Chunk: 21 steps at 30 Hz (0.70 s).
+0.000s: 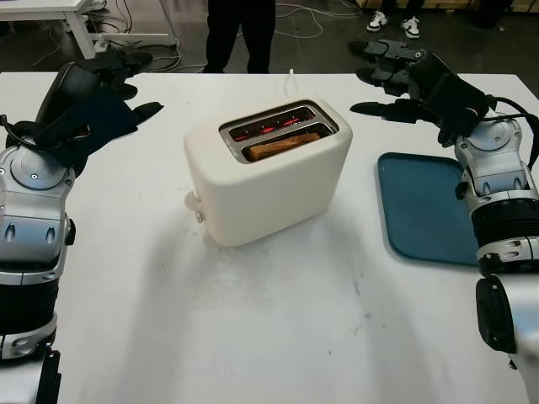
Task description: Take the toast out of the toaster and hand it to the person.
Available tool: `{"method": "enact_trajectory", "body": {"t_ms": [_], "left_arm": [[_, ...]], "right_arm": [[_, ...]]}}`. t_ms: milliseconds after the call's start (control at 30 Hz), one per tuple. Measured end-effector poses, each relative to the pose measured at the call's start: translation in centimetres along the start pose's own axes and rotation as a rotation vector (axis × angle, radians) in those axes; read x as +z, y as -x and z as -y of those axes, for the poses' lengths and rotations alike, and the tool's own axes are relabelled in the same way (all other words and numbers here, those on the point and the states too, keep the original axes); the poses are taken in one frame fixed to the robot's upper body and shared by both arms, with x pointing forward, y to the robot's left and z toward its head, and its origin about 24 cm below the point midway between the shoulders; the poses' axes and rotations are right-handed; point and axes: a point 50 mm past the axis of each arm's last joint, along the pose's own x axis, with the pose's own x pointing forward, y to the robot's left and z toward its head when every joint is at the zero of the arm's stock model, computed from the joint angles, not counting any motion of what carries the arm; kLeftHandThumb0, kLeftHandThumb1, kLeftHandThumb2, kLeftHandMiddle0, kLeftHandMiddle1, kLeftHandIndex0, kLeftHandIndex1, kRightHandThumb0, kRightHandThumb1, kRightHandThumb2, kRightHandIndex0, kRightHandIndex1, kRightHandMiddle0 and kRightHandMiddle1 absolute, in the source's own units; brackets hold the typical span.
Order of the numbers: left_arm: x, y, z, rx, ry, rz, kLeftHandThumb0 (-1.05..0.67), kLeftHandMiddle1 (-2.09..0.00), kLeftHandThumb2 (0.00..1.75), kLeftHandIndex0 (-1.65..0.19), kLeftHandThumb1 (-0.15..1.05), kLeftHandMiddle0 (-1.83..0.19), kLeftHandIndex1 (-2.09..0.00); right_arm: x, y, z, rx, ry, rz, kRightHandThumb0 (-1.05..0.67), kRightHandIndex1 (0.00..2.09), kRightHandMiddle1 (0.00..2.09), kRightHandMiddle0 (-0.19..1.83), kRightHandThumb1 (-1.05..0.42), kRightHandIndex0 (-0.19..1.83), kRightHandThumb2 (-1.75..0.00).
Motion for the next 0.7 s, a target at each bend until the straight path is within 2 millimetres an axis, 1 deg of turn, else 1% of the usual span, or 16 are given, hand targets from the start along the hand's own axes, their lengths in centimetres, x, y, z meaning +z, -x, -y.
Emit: {"method": "enact_trajectory", "body": {"t_ms": [200, 700], "left_arm": [[0.00, 0.00, 0.00, 0.000, 0.000, 0.000, -0.46, -0.55, 0.26, -0.47, 0.92, -0.27, 0.00], [-0.01, 0.00, 0.00, 0.000, 0.000, 0.000, -0.48, -0.55, 0.26, -0.48, 0.92, -0.29, 0.00]], "right_arm": [[0.06, -0.01, 0.01, 0.000, 0.001, 0.002, -0.70, 0.01, 0.00, 0.38, -0.84, 0.38, 0.00], [0.08, -0.01, 0.01, 0.000, 0.002, 0.003, -0.69, 0.01, 0.00, 0.38, -0.85, 0.39, 0.00]]}}
